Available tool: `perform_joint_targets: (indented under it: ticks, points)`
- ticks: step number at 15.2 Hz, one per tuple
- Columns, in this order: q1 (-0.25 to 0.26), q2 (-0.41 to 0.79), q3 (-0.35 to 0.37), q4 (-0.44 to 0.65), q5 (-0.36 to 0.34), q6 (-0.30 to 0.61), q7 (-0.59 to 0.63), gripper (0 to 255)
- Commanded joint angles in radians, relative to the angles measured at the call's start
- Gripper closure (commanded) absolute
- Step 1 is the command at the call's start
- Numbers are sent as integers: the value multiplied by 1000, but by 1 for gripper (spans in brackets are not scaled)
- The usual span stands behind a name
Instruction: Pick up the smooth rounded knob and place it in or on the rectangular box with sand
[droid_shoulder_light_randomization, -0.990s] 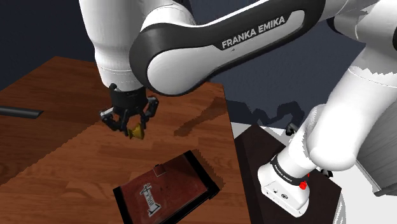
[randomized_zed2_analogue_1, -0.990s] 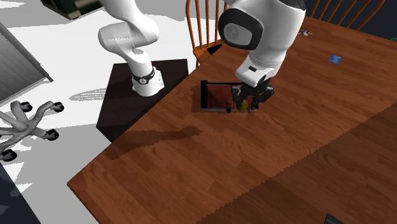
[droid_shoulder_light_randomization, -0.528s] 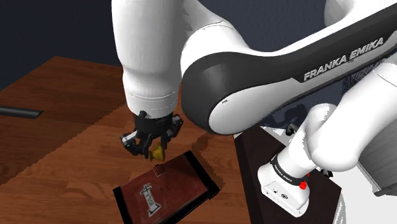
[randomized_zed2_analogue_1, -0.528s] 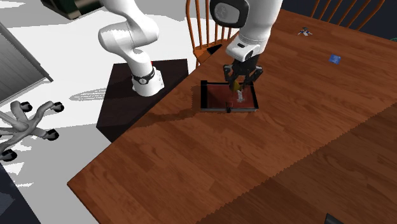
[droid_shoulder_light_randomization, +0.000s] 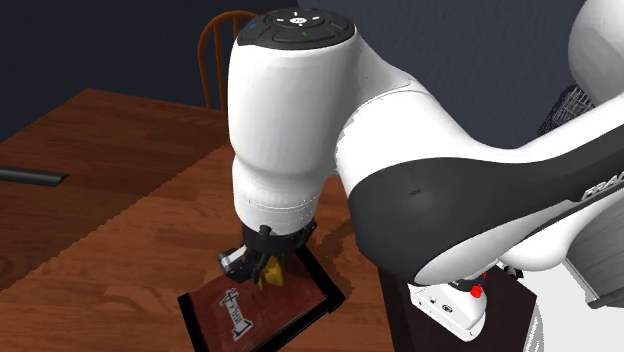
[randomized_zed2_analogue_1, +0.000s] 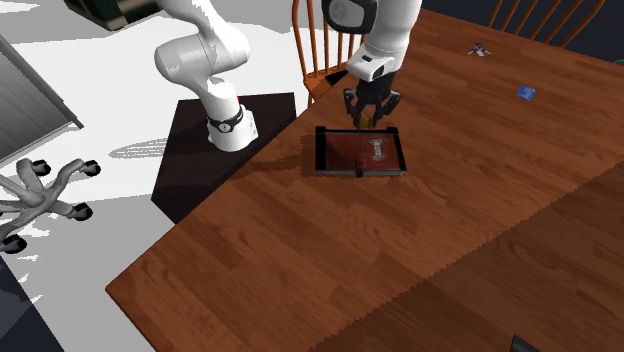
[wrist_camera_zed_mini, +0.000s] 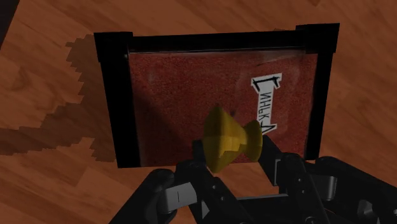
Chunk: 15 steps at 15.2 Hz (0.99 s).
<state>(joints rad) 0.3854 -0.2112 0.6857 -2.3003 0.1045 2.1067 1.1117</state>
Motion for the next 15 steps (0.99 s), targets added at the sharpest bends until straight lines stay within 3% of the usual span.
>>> perform_joint_targets:
  ticks: [1, 11, 15]
  points:
    - [-1, 15, 8, -16, -7, 29, 11, 255]
    - [-13, 111, 36, -82, -73, 172, 66, 255]
    - [-13, 111, 36, -82, -73, 172, 66, 255]
